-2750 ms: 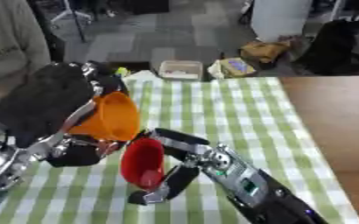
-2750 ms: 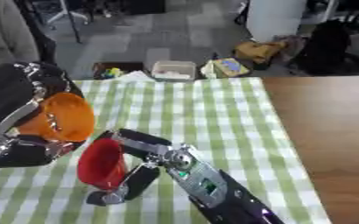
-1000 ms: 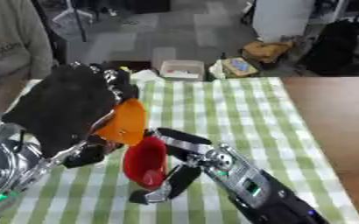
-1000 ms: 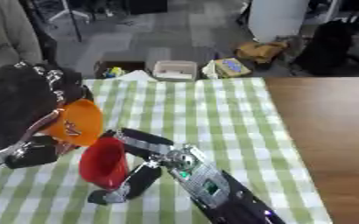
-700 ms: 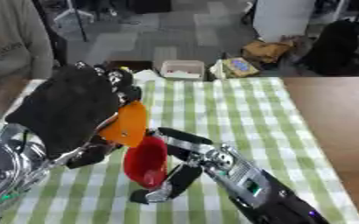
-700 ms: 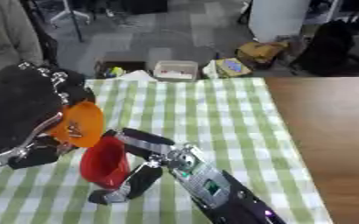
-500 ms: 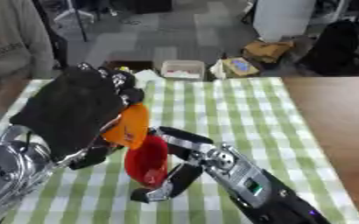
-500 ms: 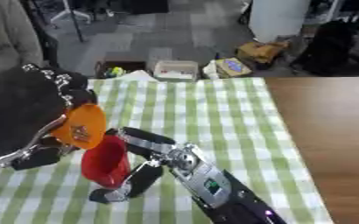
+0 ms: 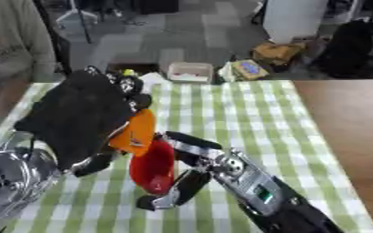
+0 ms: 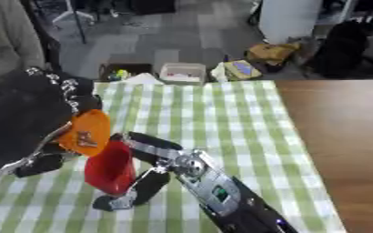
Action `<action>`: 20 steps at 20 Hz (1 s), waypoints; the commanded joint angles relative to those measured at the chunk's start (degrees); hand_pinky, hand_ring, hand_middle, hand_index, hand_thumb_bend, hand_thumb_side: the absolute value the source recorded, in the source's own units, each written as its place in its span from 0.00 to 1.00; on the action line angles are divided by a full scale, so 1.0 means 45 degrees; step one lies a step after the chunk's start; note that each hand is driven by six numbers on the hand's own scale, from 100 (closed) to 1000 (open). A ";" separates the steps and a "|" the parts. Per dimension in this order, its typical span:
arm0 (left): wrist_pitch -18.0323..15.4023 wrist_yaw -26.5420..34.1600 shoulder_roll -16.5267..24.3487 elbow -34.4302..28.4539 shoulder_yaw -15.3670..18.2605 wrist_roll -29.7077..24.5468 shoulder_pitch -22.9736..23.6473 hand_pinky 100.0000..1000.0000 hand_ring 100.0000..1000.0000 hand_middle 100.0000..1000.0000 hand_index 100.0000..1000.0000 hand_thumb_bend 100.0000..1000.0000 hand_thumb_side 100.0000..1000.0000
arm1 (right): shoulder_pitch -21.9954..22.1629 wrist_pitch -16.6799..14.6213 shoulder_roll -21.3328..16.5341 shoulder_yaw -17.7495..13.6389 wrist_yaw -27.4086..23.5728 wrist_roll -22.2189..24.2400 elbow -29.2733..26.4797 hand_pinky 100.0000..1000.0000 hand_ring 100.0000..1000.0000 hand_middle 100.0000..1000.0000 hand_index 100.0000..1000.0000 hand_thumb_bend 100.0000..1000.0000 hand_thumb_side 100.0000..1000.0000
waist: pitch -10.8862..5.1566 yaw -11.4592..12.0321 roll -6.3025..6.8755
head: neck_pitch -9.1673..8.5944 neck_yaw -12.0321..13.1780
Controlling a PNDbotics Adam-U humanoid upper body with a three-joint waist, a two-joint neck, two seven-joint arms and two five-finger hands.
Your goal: Pour the contents of one cup into another cup.
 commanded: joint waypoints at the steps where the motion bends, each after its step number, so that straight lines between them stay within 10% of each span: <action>1: -0.0188 -0.0267 0.0112 -0.0224 0.0098 -0.0007 -0.0272 0.04 0.04 0.00 0.45 0.50 0.00 | -0.0191 0.0004 -0.0072 -0.0141 -0.0131 0.0007 -0.0222 0.08 0.17 0.33 0.36 0.31 0.00 | -0.0181 -0.0003 0.0009 | -0.0013 0.0042; 20: -0.1171 -0.1506 0.0050 -0.0224 0.0052 -0.0185 -0.0315 0.06 0.03 0.00 0.45 0.52 0.00 | -0.0165 0.0018 -0.0050 -0.0169 -0.0168 0.0013 -0.0232 0.08 0.17 0.33 0.36 0.31 0.00 | -0.0166 0.0006 0.0012 | 0.0005 0.0034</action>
